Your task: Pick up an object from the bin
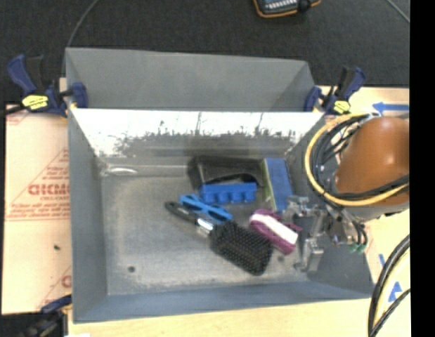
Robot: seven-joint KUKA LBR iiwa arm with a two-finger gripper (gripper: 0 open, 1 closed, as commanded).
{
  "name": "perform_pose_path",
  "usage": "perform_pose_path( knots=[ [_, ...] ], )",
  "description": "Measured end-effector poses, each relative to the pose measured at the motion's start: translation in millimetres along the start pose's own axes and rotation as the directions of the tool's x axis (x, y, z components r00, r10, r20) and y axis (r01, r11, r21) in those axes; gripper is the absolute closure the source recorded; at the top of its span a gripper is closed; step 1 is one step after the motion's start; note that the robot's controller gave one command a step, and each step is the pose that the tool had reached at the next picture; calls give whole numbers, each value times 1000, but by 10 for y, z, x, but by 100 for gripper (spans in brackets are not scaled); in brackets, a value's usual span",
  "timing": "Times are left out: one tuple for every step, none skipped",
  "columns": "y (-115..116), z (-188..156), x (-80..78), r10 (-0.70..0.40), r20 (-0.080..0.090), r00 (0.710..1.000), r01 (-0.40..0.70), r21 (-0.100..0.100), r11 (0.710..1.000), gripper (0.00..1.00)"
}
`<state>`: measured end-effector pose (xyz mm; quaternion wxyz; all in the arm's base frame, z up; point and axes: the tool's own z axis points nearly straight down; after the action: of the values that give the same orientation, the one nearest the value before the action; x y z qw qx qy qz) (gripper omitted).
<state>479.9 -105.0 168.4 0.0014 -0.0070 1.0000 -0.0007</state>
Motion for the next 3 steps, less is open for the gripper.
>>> perform_pose_path(
  knots=[
    [2,4,-2,0,0,1000,0,0,1000,0],
    [286,601,-99,29,1,1000,-29,-1,1000,0],
    [417,762,0,39,13,999,-39,2,999,0]
  ],
)
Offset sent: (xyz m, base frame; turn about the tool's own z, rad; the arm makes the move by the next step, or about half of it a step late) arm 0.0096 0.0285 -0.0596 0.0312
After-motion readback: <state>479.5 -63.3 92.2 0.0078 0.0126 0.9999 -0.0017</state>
